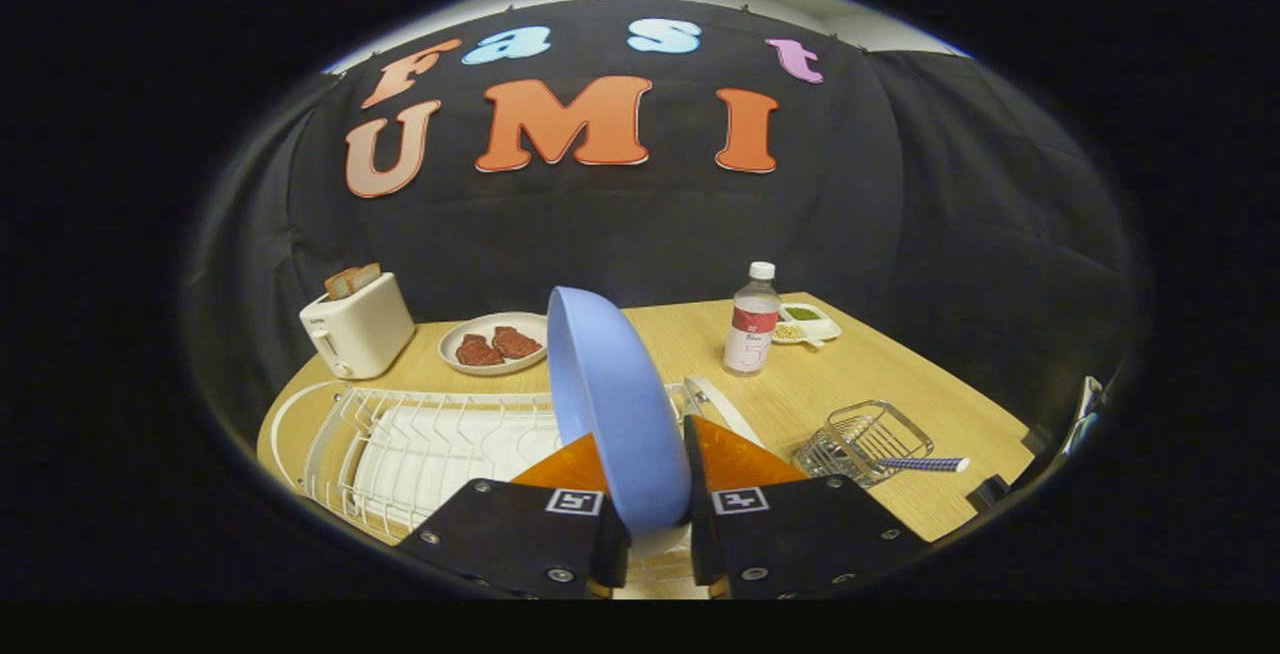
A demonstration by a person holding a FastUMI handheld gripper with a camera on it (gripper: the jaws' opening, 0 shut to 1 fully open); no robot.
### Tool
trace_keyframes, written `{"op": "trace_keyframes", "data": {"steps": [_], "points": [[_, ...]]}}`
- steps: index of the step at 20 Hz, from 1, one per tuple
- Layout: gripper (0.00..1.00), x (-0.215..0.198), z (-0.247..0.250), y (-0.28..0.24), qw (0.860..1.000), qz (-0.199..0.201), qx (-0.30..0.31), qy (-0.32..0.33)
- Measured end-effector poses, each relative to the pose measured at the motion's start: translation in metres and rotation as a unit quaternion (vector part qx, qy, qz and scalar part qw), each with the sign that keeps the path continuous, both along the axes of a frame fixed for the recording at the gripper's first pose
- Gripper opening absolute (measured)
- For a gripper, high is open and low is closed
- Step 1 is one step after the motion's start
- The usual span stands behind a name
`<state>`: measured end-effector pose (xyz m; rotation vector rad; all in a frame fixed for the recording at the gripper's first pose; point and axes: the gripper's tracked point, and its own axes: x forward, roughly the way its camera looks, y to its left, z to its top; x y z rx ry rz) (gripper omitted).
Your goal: Take the plate from the dish rack, then take the spoon from the basket and place it into the plate.
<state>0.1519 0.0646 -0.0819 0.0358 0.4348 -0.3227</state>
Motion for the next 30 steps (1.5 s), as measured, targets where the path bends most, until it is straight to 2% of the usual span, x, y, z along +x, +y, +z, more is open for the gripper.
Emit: {"op": "trace_keyframes", "data": {"steps": [3,6,14,19,26,30], "points": [[0.25,0.001,0.02,-0.003,1.0,-0.007,0.002,-0.023],[0.25,-0.011,0.038,0.004,0.999,0.009,0.008,-0.04],[0.25,-0.076,0.05,0.033,0.992,0.084,0.076,-0.051],[0.25,-0.119,0.028,0.042,0.982,0.113,0.145,-0.035],[0.25,-0.171,-0.021,0.053,0.956,0.122,0.266,-0.009],[0.25,-0.189,-0.047,0.054,0.944,0.117,0.307,-0.003]]}}
